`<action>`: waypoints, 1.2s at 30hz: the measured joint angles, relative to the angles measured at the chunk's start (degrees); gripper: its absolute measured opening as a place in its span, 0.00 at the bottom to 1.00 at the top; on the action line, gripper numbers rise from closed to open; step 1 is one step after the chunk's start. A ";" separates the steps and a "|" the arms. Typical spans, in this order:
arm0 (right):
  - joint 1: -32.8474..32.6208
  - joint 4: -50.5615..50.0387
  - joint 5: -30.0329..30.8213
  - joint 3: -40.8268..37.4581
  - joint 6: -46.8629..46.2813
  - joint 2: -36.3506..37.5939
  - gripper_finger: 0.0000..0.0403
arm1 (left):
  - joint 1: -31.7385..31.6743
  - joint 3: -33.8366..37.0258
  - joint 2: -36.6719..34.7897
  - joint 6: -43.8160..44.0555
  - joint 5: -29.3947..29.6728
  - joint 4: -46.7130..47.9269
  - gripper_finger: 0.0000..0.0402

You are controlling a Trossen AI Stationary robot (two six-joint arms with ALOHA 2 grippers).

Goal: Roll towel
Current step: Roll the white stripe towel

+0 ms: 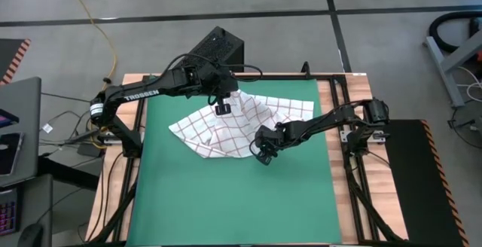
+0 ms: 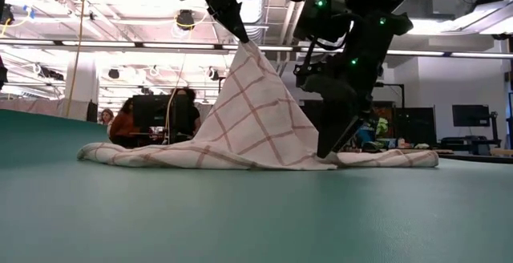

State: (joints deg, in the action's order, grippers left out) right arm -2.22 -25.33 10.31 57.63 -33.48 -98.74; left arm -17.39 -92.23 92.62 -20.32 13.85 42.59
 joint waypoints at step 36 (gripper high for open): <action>-0.37 -2.62 1.21 2.34 -0.75 -7.08 0.06 | -0.01 0.00 0.00 -0.07 0.02 -0.02 0.00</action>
State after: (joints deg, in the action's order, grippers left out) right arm -2.59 -27.95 11.51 59.96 -34.24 -105.82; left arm -17.40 -92.23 92.62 -20.38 13.86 42.57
